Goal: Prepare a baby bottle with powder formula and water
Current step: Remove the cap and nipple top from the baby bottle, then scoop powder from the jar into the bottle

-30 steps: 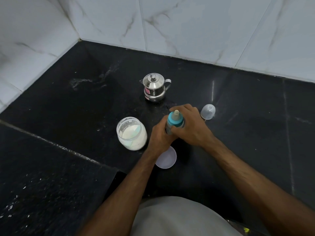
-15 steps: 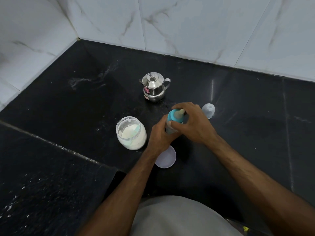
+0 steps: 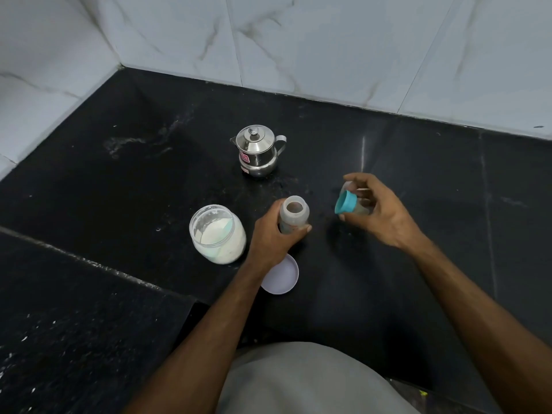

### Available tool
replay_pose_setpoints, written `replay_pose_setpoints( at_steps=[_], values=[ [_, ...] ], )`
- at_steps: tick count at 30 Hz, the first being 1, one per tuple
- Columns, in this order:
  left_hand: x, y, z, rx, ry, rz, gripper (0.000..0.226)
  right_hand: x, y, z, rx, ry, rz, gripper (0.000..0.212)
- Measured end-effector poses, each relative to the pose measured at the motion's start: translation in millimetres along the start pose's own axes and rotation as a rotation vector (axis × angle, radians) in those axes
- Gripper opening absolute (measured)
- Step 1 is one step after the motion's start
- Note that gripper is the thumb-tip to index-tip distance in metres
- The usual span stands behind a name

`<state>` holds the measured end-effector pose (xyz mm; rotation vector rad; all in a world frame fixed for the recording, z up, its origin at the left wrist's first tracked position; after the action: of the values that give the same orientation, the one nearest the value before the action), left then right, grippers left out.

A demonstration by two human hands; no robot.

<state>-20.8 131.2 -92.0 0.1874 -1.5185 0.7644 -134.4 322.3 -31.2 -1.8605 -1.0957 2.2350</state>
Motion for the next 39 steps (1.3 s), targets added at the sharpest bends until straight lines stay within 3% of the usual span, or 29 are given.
replay_pose_setpoints(
  at_steps=[21, 25, 33, 39],
  values=[
    [0.3, -0.3, 0.8, -0.047, -0.035, 0.057, 0.053, 45.5, 13.8, -19.4, -0.06, 0.016, -0.102, 0.07],
    [3.9, -1.5, 1.6, -0.069, -0.054, 0.055, 0.056, 35.3, 11.4, -22.2, 0.019, 0.007, -0.13, 0.066],
    [-2.1, -15.5, -11.5, -0.107, -0.081, 0.085, 0.093, -7.5, 12.8, -29.0, 0.293, -0.32, -0.125, 0.037],
    [4.3, -38.5, -42.0, -0.106, -0.128, 0.036, 0.084, -35.1, 40.8, -40.5, 0.305, -0.491, -0.129, 0.023]
  ],
)
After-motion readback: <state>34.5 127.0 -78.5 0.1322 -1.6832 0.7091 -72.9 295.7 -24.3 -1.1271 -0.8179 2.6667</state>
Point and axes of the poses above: each hand's wrist, its own z-axis towards the middle knuckle, its own y-axis out of the palm, x = y × z, the point moved 2 cm from there along z, towards the middle knuckle, and after that the axes turned 9 degrees about x, right-handed, at the moved point
